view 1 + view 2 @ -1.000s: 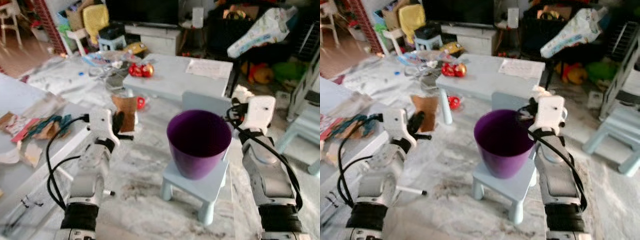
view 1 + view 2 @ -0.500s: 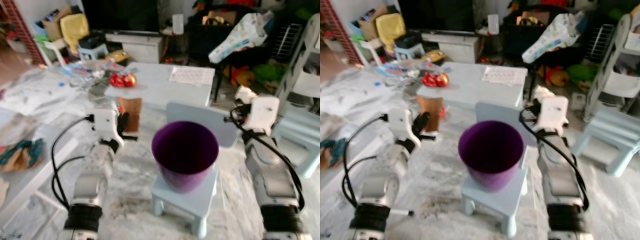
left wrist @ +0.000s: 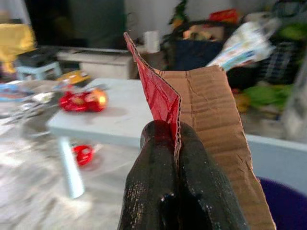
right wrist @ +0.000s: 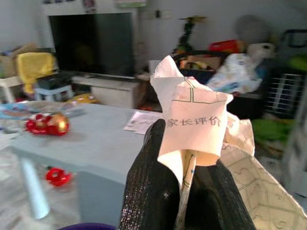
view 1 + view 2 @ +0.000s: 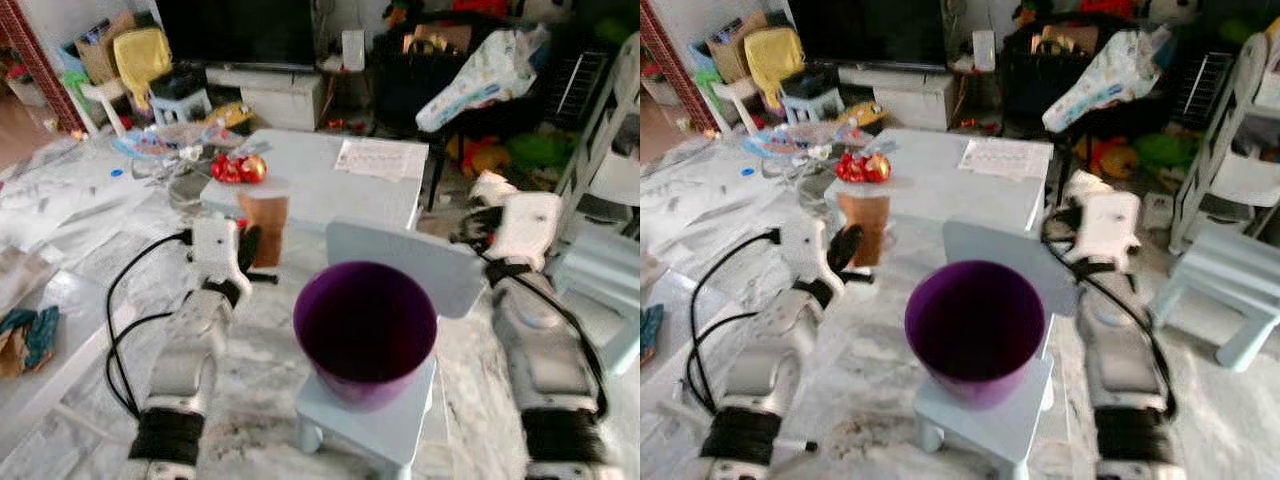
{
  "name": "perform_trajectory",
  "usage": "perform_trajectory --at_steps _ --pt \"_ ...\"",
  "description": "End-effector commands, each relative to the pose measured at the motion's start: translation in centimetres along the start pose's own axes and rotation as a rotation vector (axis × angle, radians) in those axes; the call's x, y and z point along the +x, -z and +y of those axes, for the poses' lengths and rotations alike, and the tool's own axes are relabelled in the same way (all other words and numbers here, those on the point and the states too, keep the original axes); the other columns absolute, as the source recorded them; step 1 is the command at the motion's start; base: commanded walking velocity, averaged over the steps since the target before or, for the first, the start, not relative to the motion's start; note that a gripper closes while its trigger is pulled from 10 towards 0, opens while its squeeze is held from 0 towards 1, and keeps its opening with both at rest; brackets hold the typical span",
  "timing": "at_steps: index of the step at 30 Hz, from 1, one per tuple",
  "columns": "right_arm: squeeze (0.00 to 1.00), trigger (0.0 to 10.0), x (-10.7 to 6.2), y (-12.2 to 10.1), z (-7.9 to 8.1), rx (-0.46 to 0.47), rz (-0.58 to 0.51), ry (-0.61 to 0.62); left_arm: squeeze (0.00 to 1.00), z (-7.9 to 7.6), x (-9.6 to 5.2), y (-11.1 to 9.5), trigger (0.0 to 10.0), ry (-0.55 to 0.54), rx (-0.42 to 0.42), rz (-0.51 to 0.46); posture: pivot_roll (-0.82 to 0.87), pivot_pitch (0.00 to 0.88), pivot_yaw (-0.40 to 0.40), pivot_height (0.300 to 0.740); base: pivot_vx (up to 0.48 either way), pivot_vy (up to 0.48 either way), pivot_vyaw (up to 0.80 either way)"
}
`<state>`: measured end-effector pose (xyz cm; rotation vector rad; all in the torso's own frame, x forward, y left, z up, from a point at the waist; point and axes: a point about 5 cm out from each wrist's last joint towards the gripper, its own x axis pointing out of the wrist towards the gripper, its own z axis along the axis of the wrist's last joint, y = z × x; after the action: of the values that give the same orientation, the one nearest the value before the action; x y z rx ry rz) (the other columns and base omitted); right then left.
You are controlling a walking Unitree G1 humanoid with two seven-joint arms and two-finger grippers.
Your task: Picking trash to rubbish bin
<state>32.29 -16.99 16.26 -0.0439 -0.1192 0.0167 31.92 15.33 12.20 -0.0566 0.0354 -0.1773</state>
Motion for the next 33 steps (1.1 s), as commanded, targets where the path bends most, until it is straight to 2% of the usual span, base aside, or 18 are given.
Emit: perform_trajectory --at_steps 1,7,9,14,17,20,24,25,26,27,29,31,33 --pt "0.00 10.0 0.1 0.1 -0.5 0.001 0.004 0.006 0.00 -0.3 -0.1 0.2 10.0 0.002 0.007 0.007 -0.07 0.026 0.057 0.740 0.000 0.000 0.00" --pt "0.00 10.0 0.6 0.8 1.2 0.026 0.031 -0.074 0.00 0.2 -1.0 1.1 10.0 -0.018 0.029 0.026 -0.05 0.022 0.058 0.740 0.000 0.000 0.00" --pt "0.00 10.0 1.2 1.4 2.6 0.040 0.051 -0.131 0.00 0.3 -1.5 2.2 10.0 -0.025 0.054 0.059 -0.04 0.019 0.062 0.740 0.000 0.000 0.00" --pt "0.00 10.0 2.0 2.2 4.6 0.017 0.080 -0.235 0.00 0.5 -2.2 3.0 10.0 -0.012 0.099 0.094 -0.01 0.028 0.084 0.740 0.000 0.000 0.00" --pt "0.00 10.0 2.5 3.0 5.4 0.027 0.113 -0.267 0.00 1.2 -3.0 3.4 10.0 0.003 0.138 0.126 0.01 0.035 0.088 0.740 0.000 0.000 0.00" --pt "0.00 10.0 2.6 3.6 5.5 0.041 0.131 -0.261 0.00 1.5 -3.7 3.5 10.0 0.018 0.151 0.140 0.02 0.043 0.090 0.740 0.000 0.000 0.00" --pt "0.00 10.0 2.2 5.5 6.0 0.103 0.213 -0.263 0.00 1.9 -5.6 4.0 10.0 0.044 0.151 0.173 0.07 0.066 0.108 0.740 0.000 0.000 0.00" --pt "0.00 10.0 2.0 6.3 6.1 0.116 0.239 -0.263 0.00 2.1 -6.5 4.3 10.0 0.044 0.156 0.196 0.08 0.073 0.113 0.740 0.000 0.000 0.00" --pt "0.00 10.0 2.0 6.3 6.1 0.116 0.239 -0.263 0.00 2.1 -6.5 4.3 10.0 0.044 0.156 0.196 0.08 0.073 0.113 0.740 0.000 0.000 0.00" --pt "0.00 10.0 1.7 7.2 6.4 0.133 0.272 -0.273 0.00 2.2 -7.5 4.6 10.0 0.056 0.162 0.217 0.10 0.083 0.122 0.740 0.000 0.000 0.00" --pt "0.00 10.0 1.6 7.4 6.6 0.136 0.285 -0.279 0.00 2.2 -7.8 4.6 10.0 0.061 0.164 0.223 0.10 0.083 0.122 0.740 0.000 0.000 0.00" --pt "0.00 10.0 0.9 9.2 7.3 0.160 0.366 -0.292 0.00 2.3 -9.6 4.7 10.0 0.097 0.175 0.255 0.14 0.098 0.132 0.740 0.000 0.000 0.00" --pt "0.00 10.0 0.7 9.5 7.5 0.170 0.381 -0.287 0.00 2.4 -9.9 4.7 10.0 0.103 0.176 0.260 0.15 0.101 0.135 0.740 0.000 0.000 0.00"
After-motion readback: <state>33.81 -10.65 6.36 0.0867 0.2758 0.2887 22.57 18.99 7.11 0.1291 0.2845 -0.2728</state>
